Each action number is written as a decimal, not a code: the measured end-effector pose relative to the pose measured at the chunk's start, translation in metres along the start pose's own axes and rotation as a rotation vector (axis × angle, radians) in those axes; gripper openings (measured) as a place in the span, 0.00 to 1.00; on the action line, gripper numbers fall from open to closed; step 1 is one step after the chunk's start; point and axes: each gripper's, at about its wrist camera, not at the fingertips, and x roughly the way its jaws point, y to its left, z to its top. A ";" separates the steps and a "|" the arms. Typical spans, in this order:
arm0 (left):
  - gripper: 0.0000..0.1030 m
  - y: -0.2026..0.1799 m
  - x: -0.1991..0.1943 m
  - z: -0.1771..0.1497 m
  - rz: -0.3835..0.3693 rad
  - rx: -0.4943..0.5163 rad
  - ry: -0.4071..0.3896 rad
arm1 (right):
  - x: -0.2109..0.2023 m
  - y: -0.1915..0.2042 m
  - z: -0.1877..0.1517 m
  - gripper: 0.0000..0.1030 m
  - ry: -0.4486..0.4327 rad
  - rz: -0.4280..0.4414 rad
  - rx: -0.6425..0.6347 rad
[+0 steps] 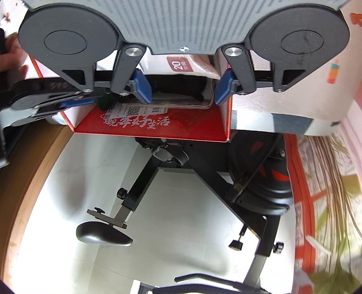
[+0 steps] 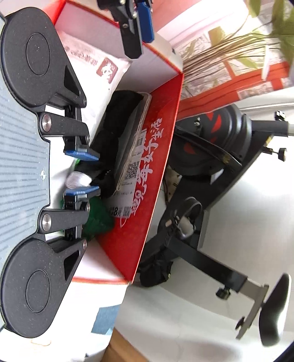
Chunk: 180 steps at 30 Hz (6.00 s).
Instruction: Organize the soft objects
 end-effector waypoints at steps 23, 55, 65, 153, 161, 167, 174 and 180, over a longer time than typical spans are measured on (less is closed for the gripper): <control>1.00 -0.014 -0.094 -0.038 0.123 0.039 -0.049 | -0.110 0.017 -0.063 1.00 -0.174 0.005 0.093; 1.00 -0.012 -0.137 -0.178 0.149 0.031 -0.100 | -0.124 0.035 -0.226 1.00 -0.318 0.009 0.074; 0.94 0.011 -0.114 -0.187 0.122 -0.031 -0.032 | -0.094 0.041 -0.240 0.99 -0.271 0.031 0.052; 0.19 -0.003 -0.075 -0.237 -0.046 -0.065 0.046 | -0.049 0.051 -0.281 0.33 -0.204 0.158 0.202; 0.12 -0.017 -0.099 -0.236 -0.057 -0.026 -0.018 | -0.073 0.067 -0.279 0.19 -0.290 0.210 0.109; 0.12 -0.017 -0.133 -0.214 -0.069 -0.052 -0.136 | -0.113 0.072 -0.264 0.19 -0.418 0.227 0.040; 0.12 -0.026 -0.166 -0.160 -0.106 -0.062 -0.275 | -0.165 0.074 -0.219 0.19 -0.576 0.218 -0.071; 0.12 -0.038 -0.163 -0.107 -0.116 -0.024 -0.355 | -0.185 0.063 -0.170 0.19 -0.650 0.197 -0.107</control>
